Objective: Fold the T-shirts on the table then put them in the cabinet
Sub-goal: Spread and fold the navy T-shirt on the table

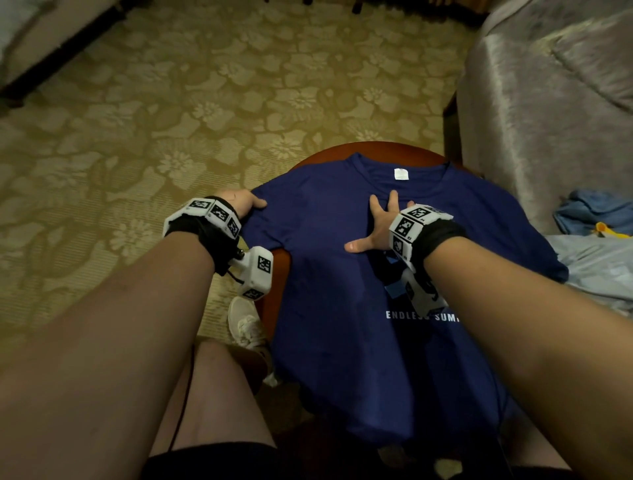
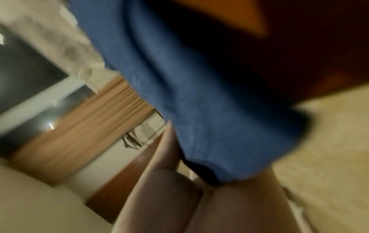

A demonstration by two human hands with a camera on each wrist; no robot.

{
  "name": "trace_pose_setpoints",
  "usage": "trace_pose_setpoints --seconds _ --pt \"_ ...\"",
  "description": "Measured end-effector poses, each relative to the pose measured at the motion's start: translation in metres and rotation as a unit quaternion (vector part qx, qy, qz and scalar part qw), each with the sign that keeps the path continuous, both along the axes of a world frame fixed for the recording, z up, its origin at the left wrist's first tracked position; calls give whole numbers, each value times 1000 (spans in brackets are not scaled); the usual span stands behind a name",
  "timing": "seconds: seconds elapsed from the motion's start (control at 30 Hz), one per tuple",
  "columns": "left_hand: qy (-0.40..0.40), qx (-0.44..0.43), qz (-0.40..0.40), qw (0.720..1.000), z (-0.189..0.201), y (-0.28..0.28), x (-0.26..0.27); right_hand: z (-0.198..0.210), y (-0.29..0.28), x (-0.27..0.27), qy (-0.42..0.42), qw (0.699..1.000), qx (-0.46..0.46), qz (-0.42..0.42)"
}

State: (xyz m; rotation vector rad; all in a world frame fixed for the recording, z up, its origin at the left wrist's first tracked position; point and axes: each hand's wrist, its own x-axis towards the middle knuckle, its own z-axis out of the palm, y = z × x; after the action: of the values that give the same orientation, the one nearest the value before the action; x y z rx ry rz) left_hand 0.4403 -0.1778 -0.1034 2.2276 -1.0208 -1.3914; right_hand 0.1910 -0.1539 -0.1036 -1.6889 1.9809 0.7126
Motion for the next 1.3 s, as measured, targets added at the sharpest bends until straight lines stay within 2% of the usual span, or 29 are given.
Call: trace_pose_setpoints --seconds 0.07,0.1,0.23,0.4,0.57,0.67,0.73,0.8,0.9,0.93,1.0,1.03,1.1,1.17,1.2,1.23,1.3 --pt "-94 -14 -36 995 5 1 -2 0 0 0 -1 1000 1 -1" --pt "-101 -24 -40 994 6 2 -3 0 0 0 -1 1000 1 0" --pt "-73 -49 -25 996 0 -2 -1 1 0 0 7 1000 4 6" --pt "-10 -106 29 994 4 -9 1 1 0 0 6 1000 1 4" --pt "-9 -140 58 988 8 -9 2 2 0 1 3 1000 2 1" --pt "-24 -213 13 977 8 -5 -5 2 0 1 2 1000 -2 1" --pt "-3 -255 -19 967 13 -4 -12 2 0 1 2 1000 -4 2" --pt "28 -273 -38 961 21 -3 -23 0 0 2 3 1000 -6 4" --pt "16 -257 -93 962 38 -1 -47 -2 0 1 -4 1000 -10 5" --pt "31 -238 -113 964 43 1 -56 -2 0 1 -7 1000 -10 4" --pt "142 -177 -131 965 56 8 -73 -2 -1 0 -5 1000 -11 5" --pt "196 -147 -123 962 63 11 -80 -2 -1 0 -4 1000 -12 6" --pt "225 -136 -83 961 67 10 -88 -4 -1 -1 -13 1000 -19 4" --pt "182 -159 -52 969 60 7 -90 -7 1 -1 -24 999 -31 2" --pt "142 -164 -79 973 53 7 -89 -9 1 -2 -27 999 -37 1" --pt "86 -161 -143 973 45 9 -88 -9 1 -1 -29 999 -40 2" --pt "-49 -149 -285 946 28 16 -87 -8 1 -1 -30 999 -45 4"
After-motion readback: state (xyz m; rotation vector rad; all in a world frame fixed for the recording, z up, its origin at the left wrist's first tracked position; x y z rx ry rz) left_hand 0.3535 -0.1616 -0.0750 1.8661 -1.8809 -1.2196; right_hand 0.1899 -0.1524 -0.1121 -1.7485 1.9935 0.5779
